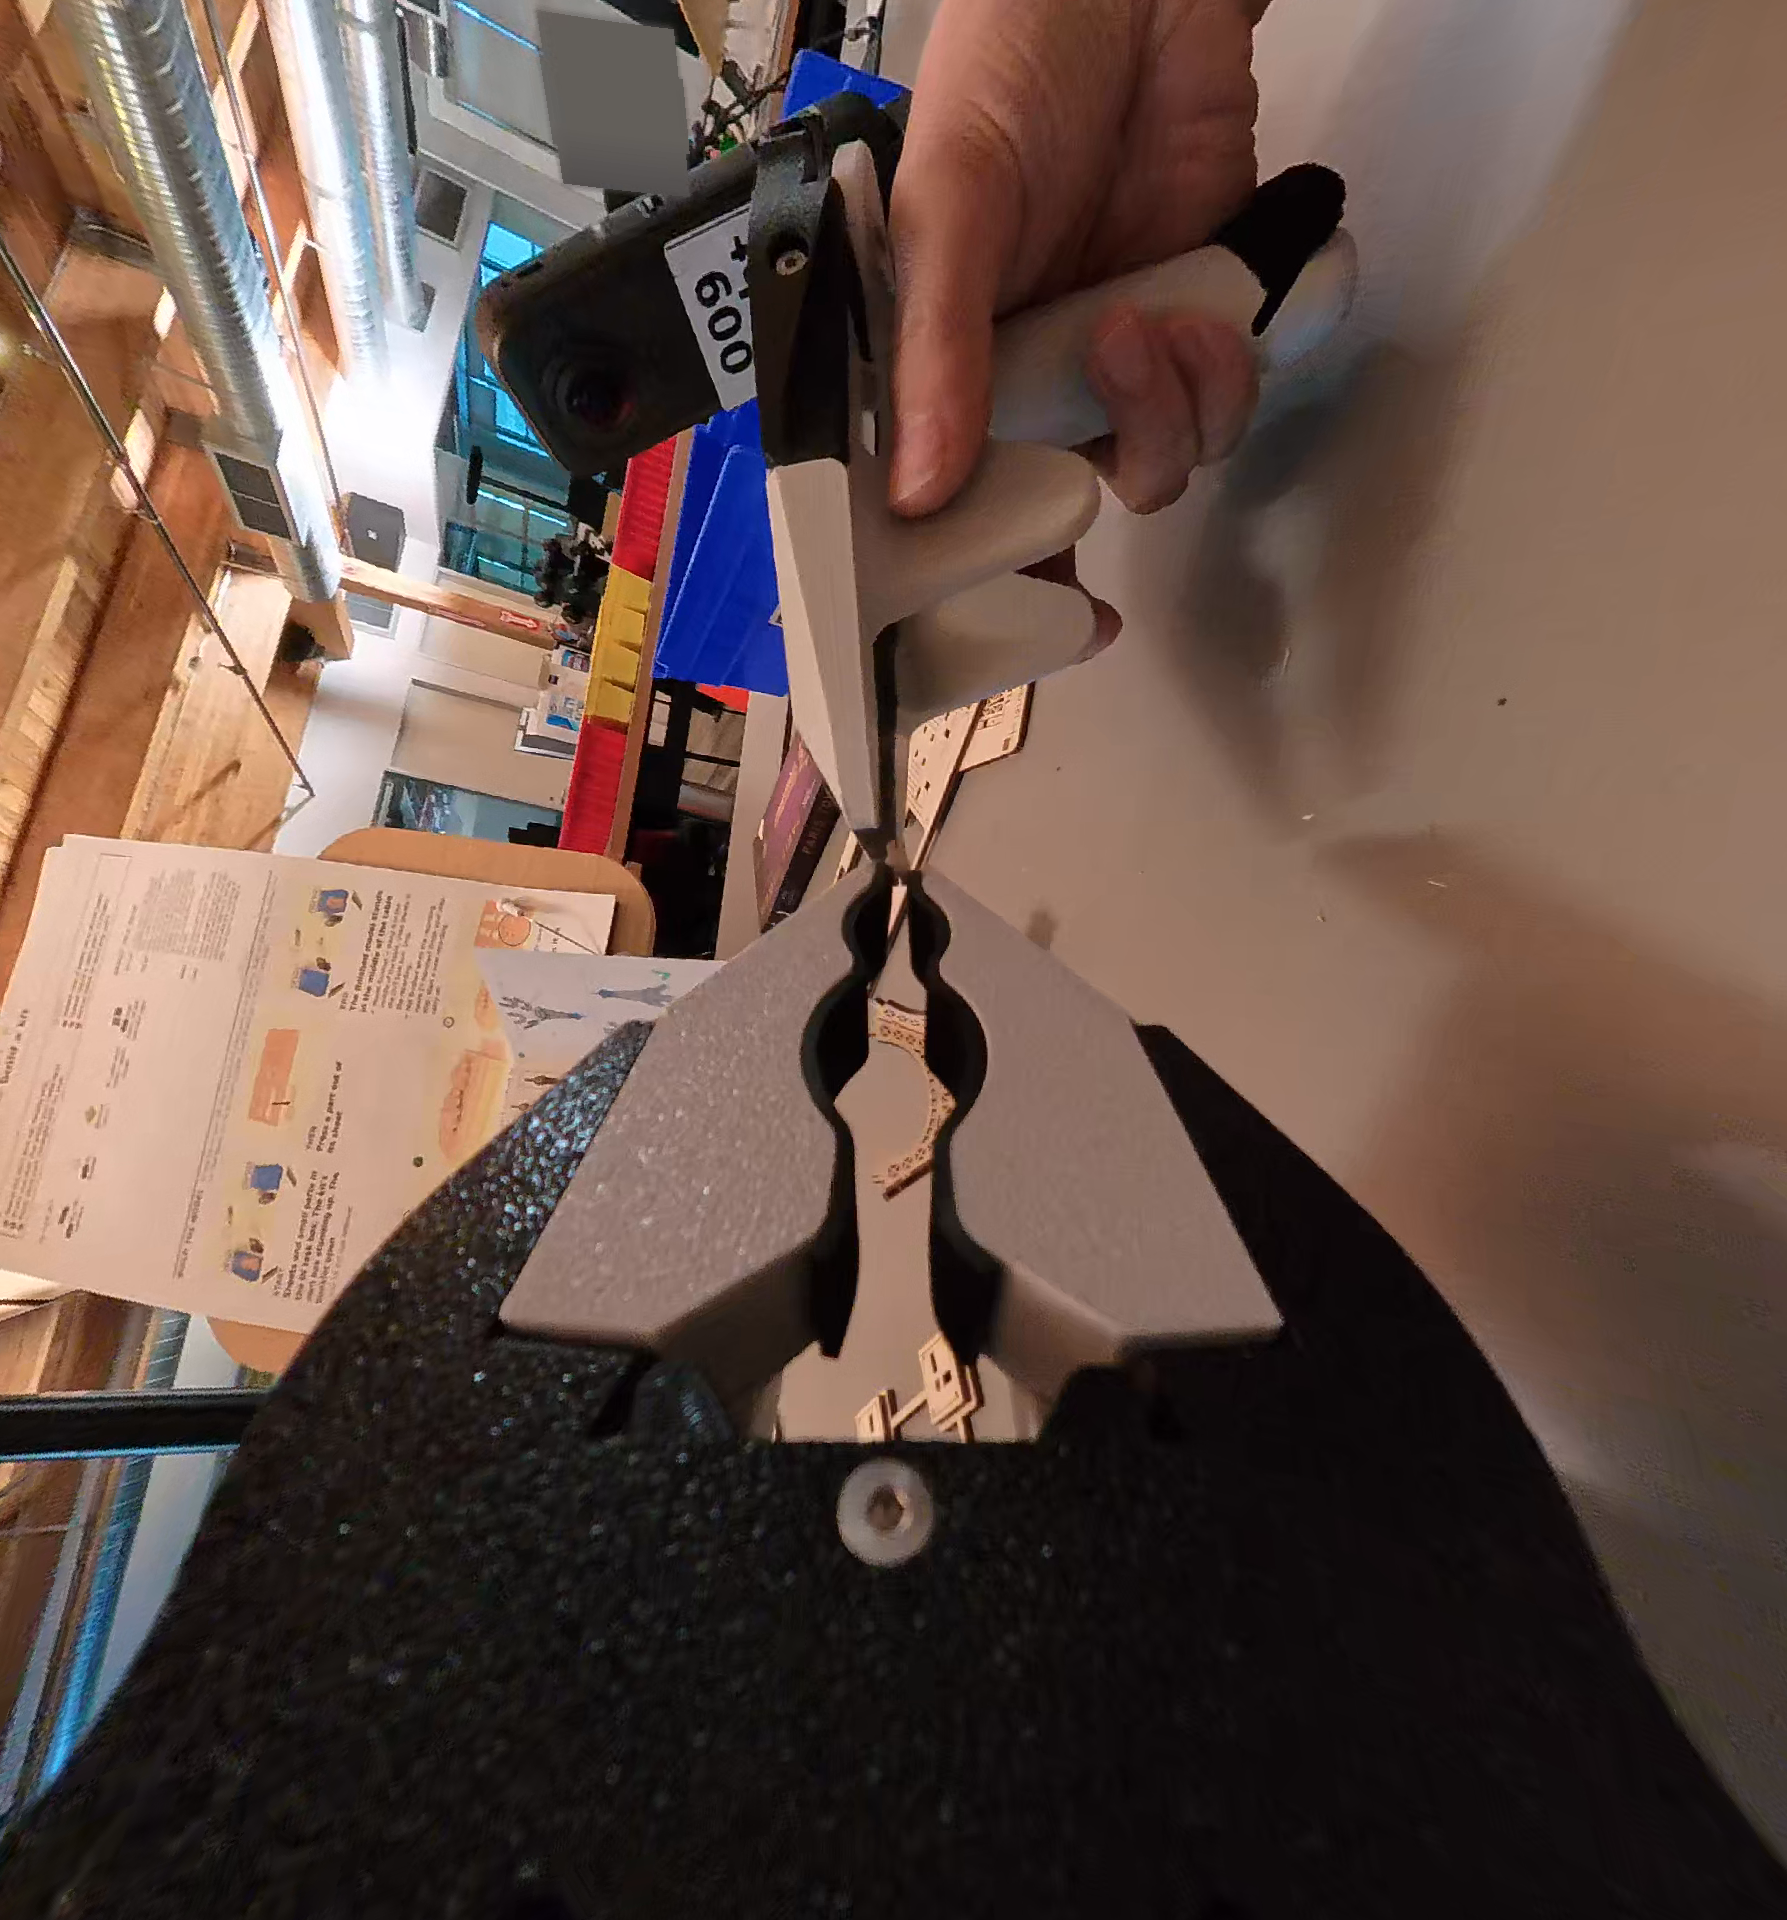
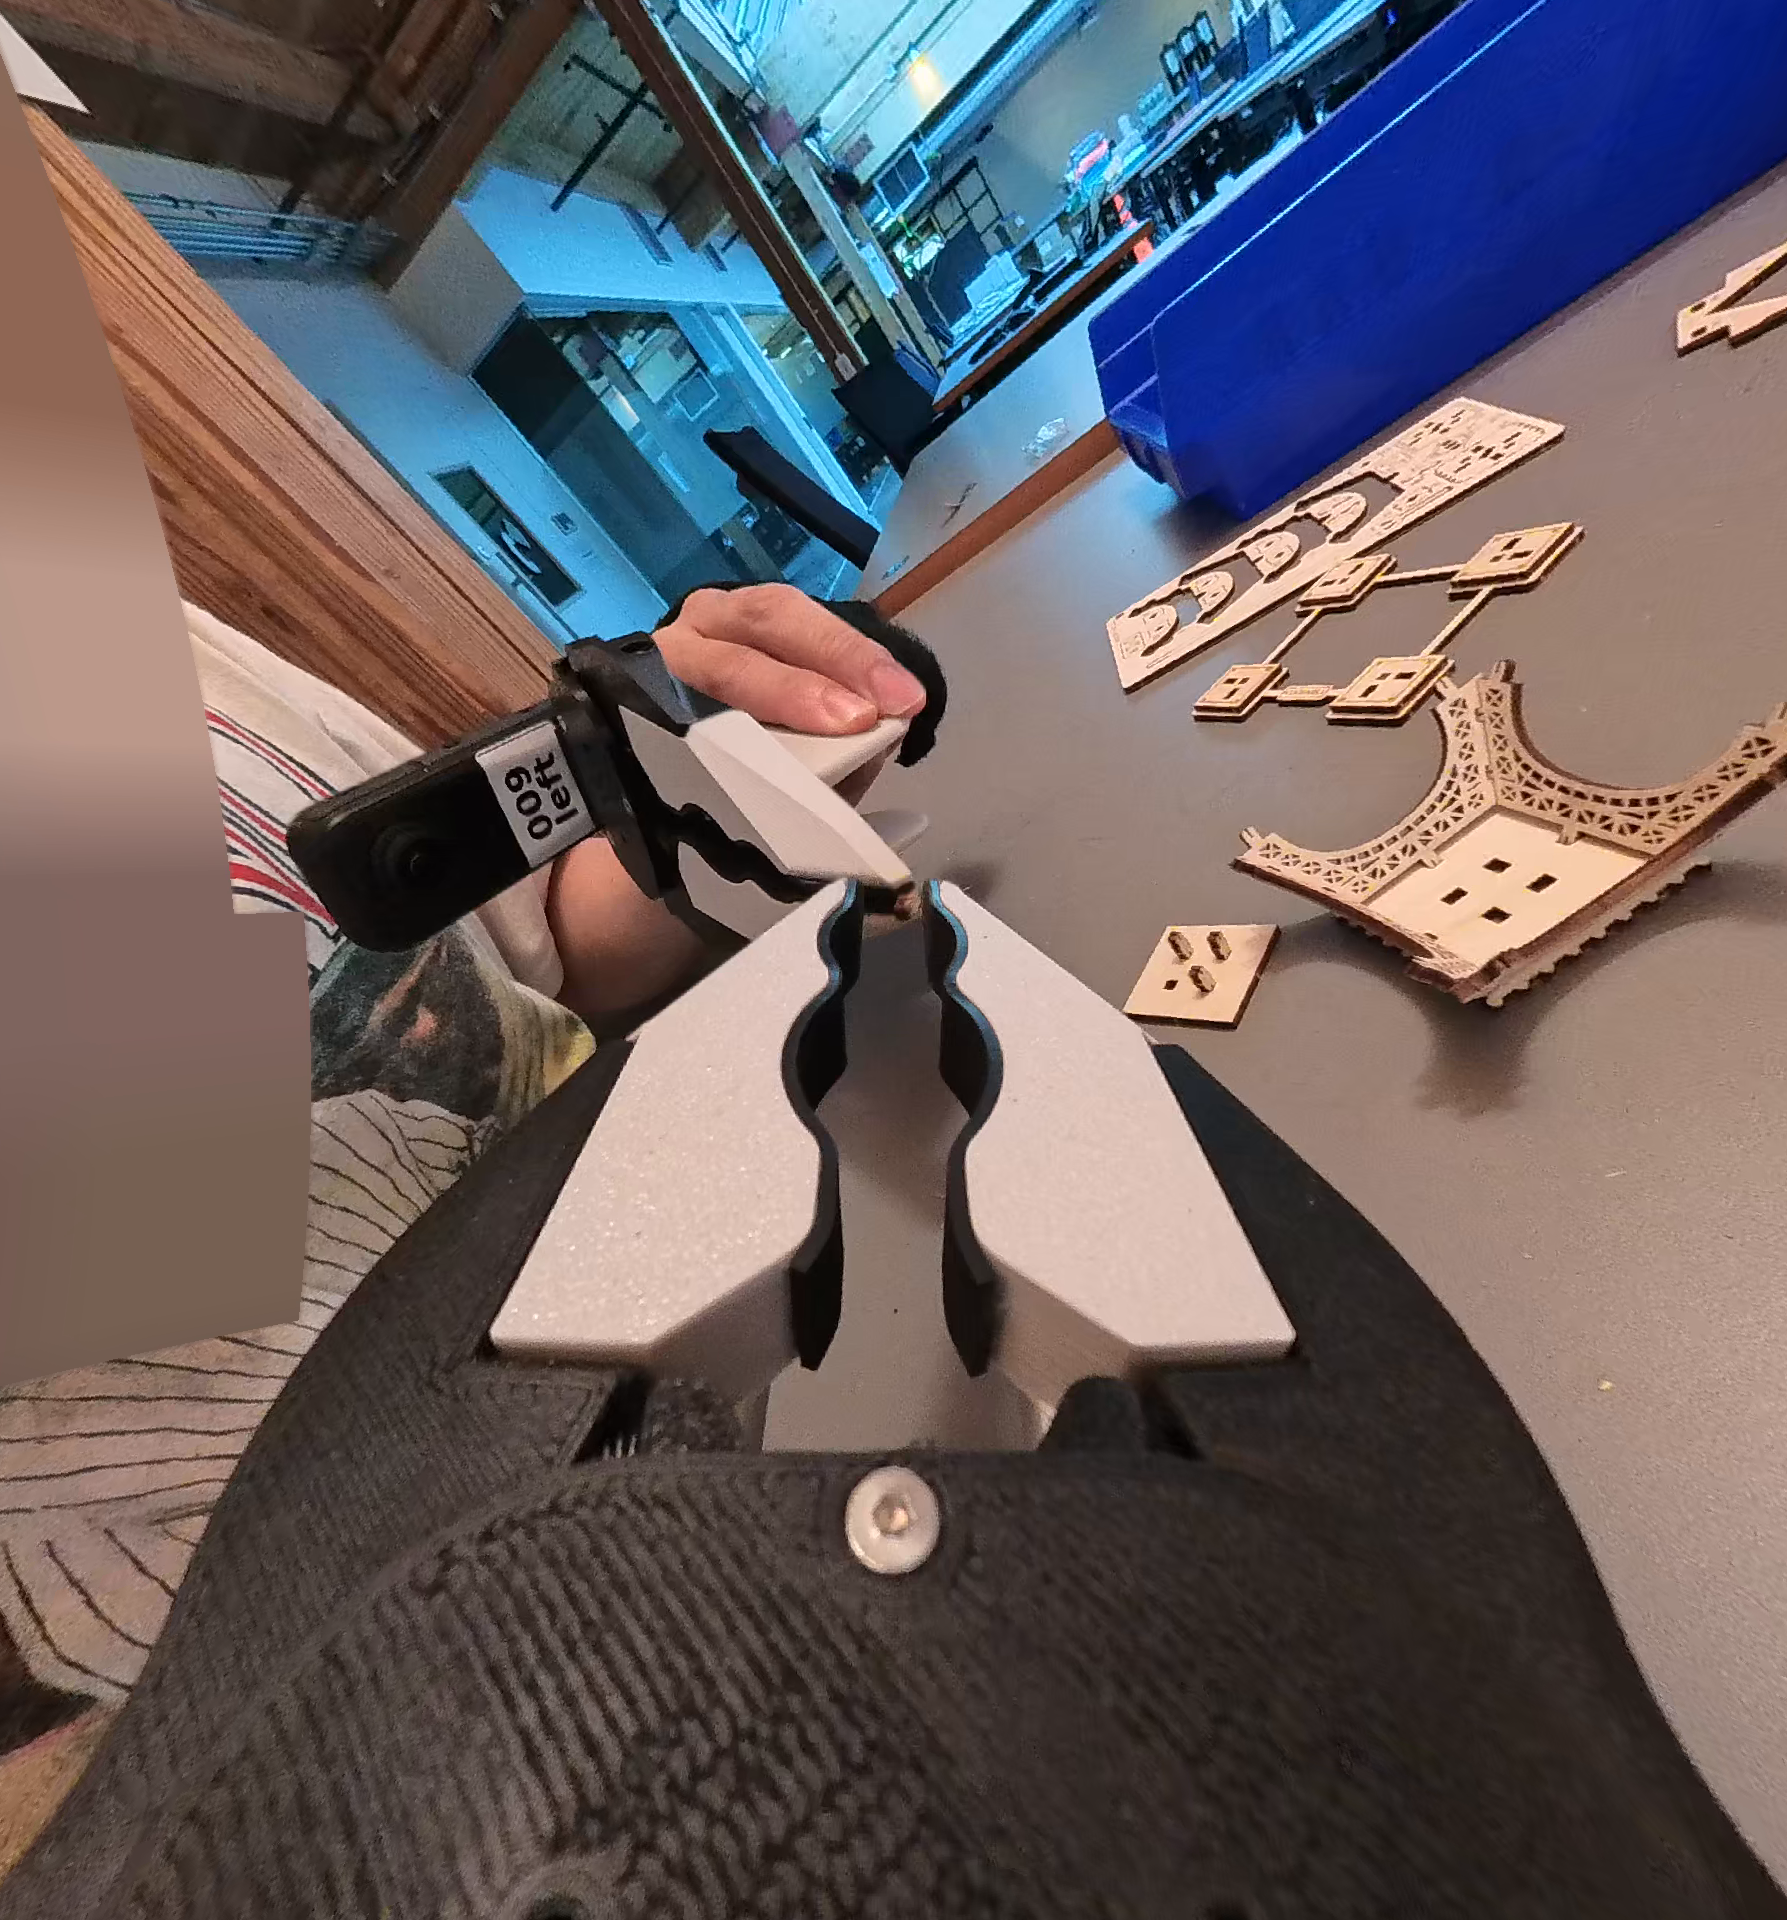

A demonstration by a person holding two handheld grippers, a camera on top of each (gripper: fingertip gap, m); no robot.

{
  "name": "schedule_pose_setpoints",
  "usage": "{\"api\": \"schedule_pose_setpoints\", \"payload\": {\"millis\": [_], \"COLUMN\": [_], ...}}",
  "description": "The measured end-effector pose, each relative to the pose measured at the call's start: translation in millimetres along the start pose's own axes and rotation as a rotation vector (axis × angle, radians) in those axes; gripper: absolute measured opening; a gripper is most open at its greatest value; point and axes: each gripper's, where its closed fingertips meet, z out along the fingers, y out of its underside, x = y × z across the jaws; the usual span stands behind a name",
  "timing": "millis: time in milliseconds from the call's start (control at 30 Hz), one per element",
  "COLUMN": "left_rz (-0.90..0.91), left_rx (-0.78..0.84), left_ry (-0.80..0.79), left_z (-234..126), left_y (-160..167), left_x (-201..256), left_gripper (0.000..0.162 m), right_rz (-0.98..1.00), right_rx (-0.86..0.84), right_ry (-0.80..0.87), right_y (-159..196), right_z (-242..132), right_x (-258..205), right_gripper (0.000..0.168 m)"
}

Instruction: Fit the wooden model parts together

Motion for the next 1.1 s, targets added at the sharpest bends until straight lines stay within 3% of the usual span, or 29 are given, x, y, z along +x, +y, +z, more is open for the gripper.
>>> {"api": "schedule_pose_setpoints", "payload": {"millis": [400,533,667,900,1100], "left_rz": [0.01,0.006,0.013,0.013,-0.129], "left_rx": [-0.004,0.012,0.006,0.009,0.042], "left_ry": [-0.013,-0.013,-0.011,-0.031,-0.013], "left_z": [0.3,-1.1,-0.9,-1.1,-3.7], "left_y": [-1.4,-3.8,-3.1,-2.5,-2.4], "left_x": [-2.3,-3.1,-3.0,-5.5,-6.7], "left_gripper": [0.0,0.0,0.0,0.0,0.004], "right_rz": [0.025,0.033,0.017,0.027,0.047], "right_rx": [0.023,0.014,0.004,0.019,0.034], "right_ry": [0.005,0.005,-0.002,-0.016,-0.009], "right_y": [-1.8,0.2,1.4,-0.9,-2.4], "right_z": [0.6,2.0,3.4,2.4,-2.4], "right_x": [4.8,4.4,2.2,2.1,6.7], "right_gripper": [0.0,0.011,0.001,0.0,0.0]}}
